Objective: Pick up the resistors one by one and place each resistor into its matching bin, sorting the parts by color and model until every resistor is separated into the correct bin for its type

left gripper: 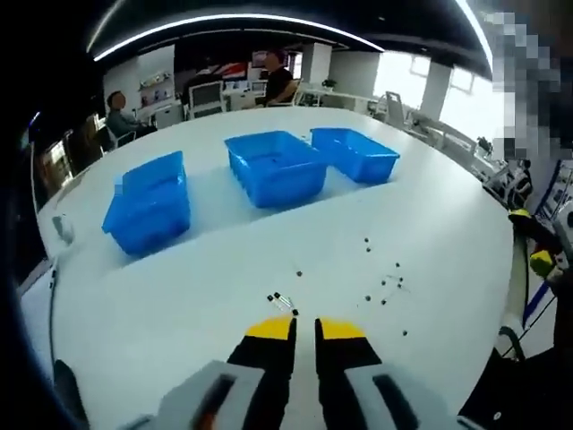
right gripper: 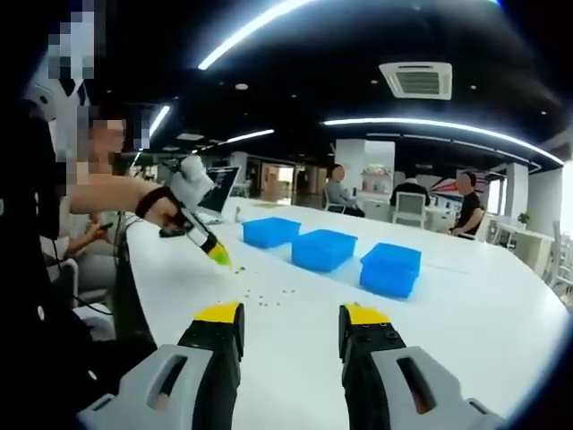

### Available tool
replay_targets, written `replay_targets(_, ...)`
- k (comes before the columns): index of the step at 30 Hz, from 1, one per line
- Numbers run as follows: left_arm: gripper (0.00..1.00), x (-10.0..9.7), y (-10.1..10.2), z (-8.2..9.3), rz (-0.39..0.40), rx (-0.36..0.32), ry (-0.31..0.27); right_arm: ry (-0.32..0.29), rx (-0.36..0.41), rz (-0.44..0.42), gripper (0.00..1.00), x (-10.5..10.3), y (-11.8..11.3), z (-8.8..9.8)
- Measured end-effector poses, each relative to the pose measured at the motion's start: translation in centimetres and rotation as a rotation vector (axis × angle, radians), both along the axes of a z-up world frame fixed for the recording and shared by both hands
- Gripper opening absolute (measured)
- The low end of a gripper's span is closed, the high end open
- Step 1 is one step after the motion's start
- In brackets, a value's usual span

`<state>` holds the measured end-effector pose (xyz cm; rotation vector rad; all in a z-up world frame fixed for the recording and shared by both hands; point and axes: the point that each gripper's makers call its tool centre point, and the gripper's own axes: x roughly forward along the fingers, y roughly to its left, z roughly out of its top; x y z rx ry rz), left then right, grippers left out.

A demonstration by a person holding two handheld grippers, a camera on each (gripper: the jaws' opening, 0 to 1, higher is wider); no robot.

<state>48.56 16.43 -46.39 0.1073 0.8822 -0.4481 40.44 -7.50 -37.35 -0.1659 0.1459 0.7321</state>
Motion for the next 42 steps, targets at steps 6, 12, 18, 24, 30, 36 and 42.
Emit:
replay_targets(6,0.18,1.0,-0.4,-1.7,0.010,0.058,0.073,0.004,0.004,-0.012,0.44,-0.1,-0.5,-0.3)
replay_targets(12,0.10,1.3,-0.7,-1.8,0.019,0.078,0.086,0.014,0.016,-0.028,0.44,0.2,-1.3,-0.6)
replay_targets(18,0.07,1.2,-0.9,-1.8,0.013,0.081,0.087,0.017,0.020,-0.021,0.44,0.4,-1.3,-0.7)
replay_targets(24,0.06,1.0,-0.8,-1.8,-0.004,0.069,0.078,0.015,0.020,-0.016,0.44,0.4,-1.2,-0.7)
replay_targets(30,0.06,0.7,-1.1,-0.8,-0.028,0.004,0.004,0.010,0.019,-0.019,0.44,0.2,-1.2,-0.4)
replay_targets(36,0.06,-0.6,-1.9,3.2,-0.041,-0.157,-0.156,0.008,0.005,-0.010,0.44,0.0,-0.6,-0.2)
replay_targets(42,0.06,-3.2,-1.5,8.5,-0.042,-0.317,-0.375,-0.003,-0.003,-0.008,0.44,-0.1,-0.1,0.5)
